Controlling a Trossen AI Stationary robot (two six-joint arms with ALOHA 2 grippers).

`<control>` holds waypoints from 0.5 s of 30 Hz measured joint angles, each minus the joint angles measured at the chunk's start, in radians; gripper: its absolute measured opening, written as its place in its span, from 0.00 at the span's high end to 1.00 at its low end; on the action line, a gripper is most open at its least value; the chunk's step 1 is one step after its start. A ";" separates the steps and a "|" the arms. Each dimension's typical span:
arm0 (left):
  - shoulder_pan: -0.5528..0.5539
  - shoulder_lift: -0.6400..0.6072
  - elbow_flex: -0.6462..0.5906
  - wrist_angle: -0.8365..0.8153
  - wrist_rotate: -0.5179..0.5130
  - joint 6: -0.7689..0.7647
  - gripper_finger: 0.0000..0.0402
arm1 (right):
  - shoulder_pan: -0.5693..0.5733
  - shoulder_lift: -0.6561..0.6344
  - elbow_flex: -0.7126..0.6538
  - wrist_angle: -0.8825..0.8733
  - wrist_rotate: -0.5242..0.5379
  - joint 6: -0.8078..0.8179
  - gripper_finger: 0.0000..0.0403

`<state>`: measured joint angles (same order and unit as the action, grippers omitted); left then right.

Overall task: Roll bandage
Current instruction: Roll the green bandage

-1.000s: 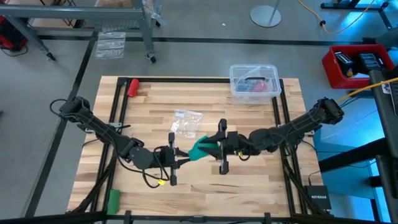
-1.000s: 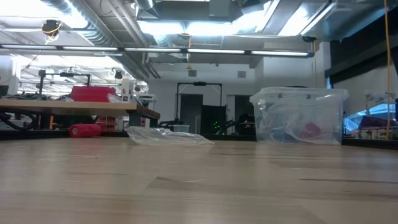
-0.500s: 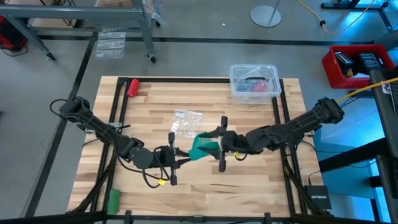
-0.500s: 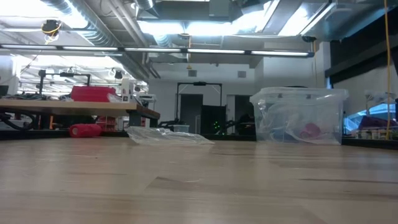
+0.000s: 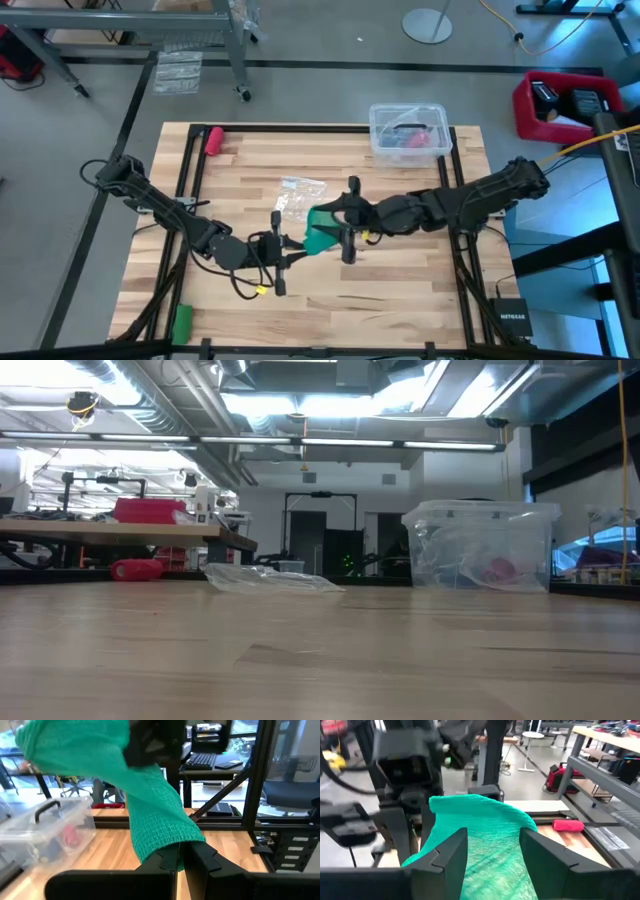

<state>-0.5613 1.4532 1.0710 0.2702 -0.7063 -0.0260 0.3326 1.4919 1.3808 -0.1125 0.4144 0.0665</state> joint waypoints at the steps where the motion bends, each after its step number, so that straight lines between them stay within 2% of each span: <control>1: 0.001 0.000 0.000 -0.003 0.001 -0.019 0.98 | -0.001 0.004 -0.001 -0.007 -0.007 -0.006 0.54; 8: -0.012 0.000 -0.001 -0.031 0.004 0.010 0.98 | 0.000 0.011 -0.002 -0.040 -0.017 -0.008 0.54; 15: -0.012 0.000 -0.001 -0.056 0.008 0.133 0.98 | 0.000 0.011 -0.002 -0.077 -0.065 0.007 0.54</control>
<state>-0.5735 1.4536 1.0702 0.2143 -0.6986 0.1073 0.3328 1.5024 1.3788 -0.1891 0.3491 0.0737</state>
